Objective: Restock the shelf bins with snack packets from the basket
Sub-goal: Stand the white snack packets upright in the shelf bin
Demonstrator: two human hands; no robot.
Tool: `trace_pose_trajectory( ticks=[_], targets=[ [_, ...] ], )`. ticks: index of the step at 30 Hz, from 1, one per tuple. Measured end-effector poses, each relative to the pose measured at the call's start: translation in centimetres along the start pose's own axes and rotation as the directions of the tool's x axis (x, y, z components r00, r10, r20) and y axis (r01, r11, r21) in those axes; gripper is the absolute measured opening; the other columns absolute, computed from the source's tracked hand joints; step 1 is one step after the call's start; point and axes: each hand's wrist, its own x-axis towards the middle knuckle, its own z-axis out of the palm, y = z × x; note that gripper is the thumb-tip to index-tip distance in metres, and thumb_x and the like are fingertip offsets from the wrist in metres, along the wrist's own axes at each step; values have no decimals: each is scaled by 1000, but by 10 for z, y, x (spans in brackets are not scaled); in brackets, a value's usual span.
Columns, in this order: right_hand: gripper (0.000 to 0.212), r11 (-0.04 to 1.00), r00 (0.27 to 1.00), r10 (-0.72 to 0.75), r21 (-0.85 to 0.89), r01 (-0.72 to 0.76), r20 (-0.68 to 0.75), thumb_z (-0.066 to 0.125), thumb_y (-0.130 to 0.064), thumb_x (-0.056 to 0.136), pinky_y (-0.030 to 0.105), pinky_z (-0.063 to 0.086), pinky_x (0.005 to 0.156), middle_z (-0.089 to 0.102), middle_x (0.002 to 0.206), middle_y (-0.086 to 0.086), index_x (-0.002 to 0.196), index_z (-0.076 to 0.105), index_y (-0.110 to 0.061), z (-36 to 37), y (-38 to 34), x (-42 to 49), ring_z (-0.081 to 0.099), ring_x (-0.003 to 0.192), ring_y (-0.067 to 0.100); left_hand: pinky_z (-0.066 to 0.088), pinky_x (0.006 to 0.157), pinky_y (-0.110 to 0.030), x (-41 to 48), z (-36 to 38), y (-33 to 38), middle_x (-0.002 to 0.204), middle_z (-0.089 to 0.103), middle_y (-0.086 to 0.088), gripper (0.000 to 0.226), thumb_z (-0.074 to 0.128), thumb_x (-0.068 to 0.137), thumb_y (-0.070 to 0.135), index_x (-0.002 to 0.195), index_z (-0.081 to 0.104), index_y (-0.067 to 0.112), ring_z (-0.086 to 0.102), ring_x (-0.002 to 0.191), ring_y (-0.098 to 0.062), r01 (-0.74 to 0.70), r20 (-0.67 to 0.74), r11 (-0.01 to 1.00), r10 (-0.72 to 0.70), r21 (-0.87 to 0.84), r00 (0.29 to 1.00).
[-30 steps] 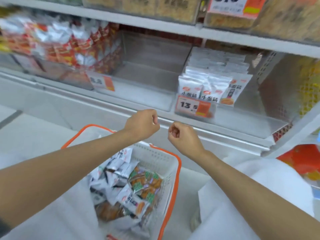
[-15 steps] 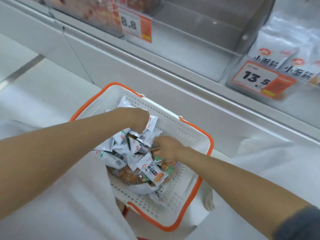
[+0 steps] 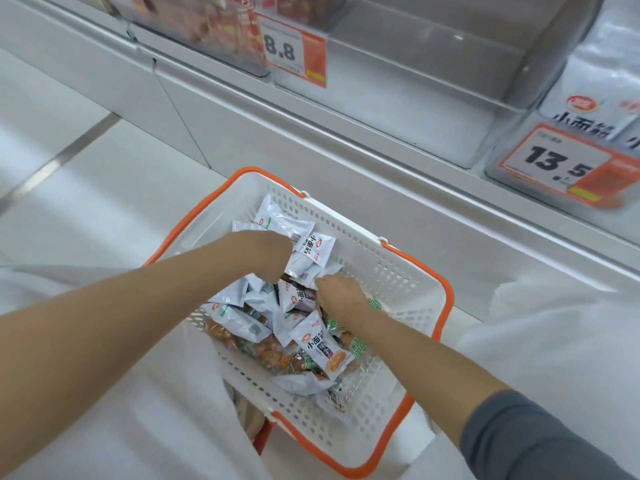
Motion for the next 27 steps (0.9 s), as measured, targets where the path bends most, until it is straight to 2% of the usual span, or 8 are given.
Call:
trace_pose_trajectory(
  ticks=[3,5,10,14,17,19,23,27],
  targets=[
    [16,999,996,-2,47,6,-84,47,-8,93,33,47,61,65,90,7,93,63,-12,-16,5,0,61,78,25,33,55,-22,2,-1,0,57,38,1,33,60,86,10,60,40,12,34,50,-11,17,-43,998,-20,-68,999],
    [15,995,991,-27,96,40,-131,49,-5,91,33,47,61,61,85,4,87,60,-14,-41,15,-3,59,76,23,38,57,-24,1,-3,-1,59,43,2,33,64,86,21,63,43,13,41,53,-11,35,-80,996,-42,-82,996],
    [24,938,960,60,343,40,-275,44,-15,100,35,46,68,63,81,6,85,61,-9,-122,45,-31,58,77,25,45,71,-29,1,-16,-2,79,57,1,32,68,85,38,88,54,10,56,73,-15,53,-144,985,-77,-163,987],
    [26,780,911,209,622,65,-356,47,-14,99,35,44,70,66,77,6,83,65,-4,-178,68,-78,61,78,26,41,104,-32,2,-23,13,139,52,0,75,77,77,46,137,49,12,53,124,-19,-193,-217,811,83,-553,973],
    [25,633,880,281,764,129,-382,48,-8,99,28,51,74,70,82,4,90,70,-4,-198,86,-116,66,76,13,50,96,-26,-3,-29,43,117,69,9,46,81,76,28,119,64,22,64,105,-5,-463,-407,429,222,-775,886],
    [25,559,867,319,814,155,-384,47,-5,99,24,51,71,69,79,1,91,70,-11,-210,94,-137,64,71,8,53,82,-16,-9,-34,65,106,72,10,34,80,78,23,109,68,22,67,95,-2,-526,-478,302,222,-795,850],
    [24,577,789,409,800,165,-458,49,-5,98,25,52,67,71,81,6,92,73,-7,-236,109,-158,65,69,9,44,57,-6,-20,-44,97,71,70,20,9,75,83,23,85,68,28,62,63,9,-580,-543,290,205,-761,814],
    [24,570,769,458,811,130,-445,51,-7,98,27,52,65,73,79,4,89,72,-11,-244,127,-177,69,70,9,40,51,-11,-33,-61,93,66,67,10,5,76,82,26,79,71,26,54,54,-1,-576,-554,325,166,-750,815]
  ],
)
